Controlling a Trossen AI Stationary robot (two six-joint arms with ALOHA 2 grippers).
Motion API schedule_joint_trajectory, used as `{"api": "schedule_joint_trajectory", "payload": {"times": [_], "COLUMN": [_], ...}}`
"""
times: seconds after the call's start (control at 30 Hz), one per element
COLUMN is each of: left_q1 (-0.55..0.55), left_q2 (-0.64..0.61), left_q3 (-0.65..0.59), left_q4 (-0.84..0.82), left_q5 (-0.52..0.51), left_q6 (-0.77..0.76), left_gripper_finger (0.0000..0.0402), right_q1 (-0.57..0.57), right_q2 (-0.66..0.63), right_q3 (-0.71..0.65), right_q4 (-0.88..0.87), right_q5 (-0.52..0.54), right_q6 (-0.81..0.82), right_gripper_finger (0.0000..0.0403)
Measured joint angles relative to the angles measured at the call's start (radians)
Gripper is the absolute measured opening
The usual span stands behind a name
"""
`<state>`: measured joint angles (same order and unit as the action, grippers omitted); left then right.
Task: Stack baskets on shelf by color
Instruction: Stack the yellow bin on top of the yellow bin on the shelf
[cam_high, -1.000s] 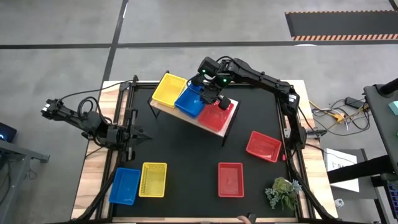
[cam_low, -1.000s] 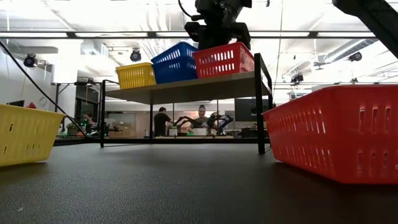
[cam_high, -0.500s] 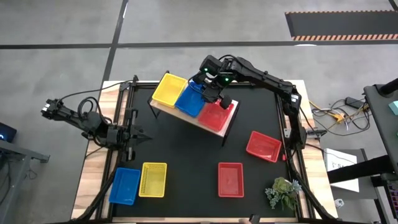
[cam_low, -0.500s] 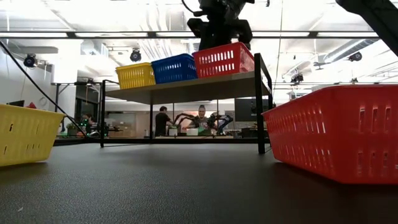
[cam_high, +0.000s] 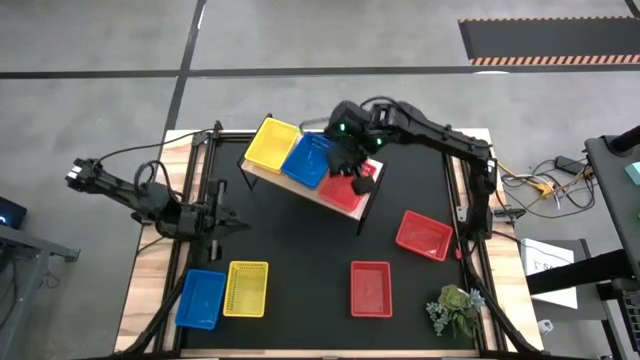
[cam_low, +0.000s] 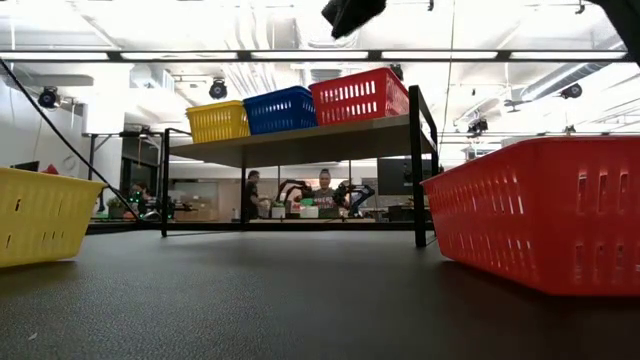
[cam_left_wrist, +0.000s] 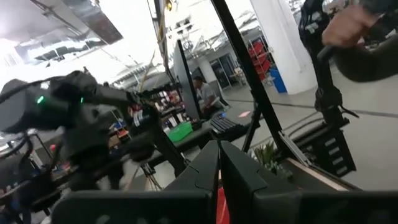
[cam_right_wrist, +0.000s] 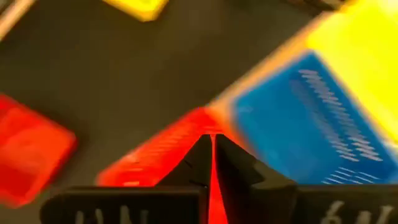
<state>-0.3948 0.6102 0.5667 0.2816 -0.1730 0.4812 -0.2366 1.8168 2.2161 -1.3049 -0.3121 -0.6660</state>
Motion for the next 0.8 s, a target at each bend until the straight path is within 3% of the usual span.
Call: {"api": "schedule_joint_trajectory", "payload": {"times": [0.4,0.57,0.8], "left_q1": [0.000,0.000,-0.001], "left_q2": [0.135,0.180,0.210], "left_q3": [0.001,0.010,0.011], "left_q4": [0.026,0.043,0.051], "left_q5": [0.000,0.001,0.005], "left_q6": [-0.040,-0.111,-0.228], "left_gripper_finger": [0.0000,0.0000,0.0000], "right_q1": [0.330,0.447,0.553], "right_q2": [-0.010,-0.031,-0.133], "right_q3": [-0.069,-0.215,-0.470], "right_q4": [-0.030,0.093,0.306], "right_q5": [0.017,0.202,0.333], "right_q6": [0.232,0.369,0.558], "right_gripper_finger": [0.0008,0.0008,0.0008]}}
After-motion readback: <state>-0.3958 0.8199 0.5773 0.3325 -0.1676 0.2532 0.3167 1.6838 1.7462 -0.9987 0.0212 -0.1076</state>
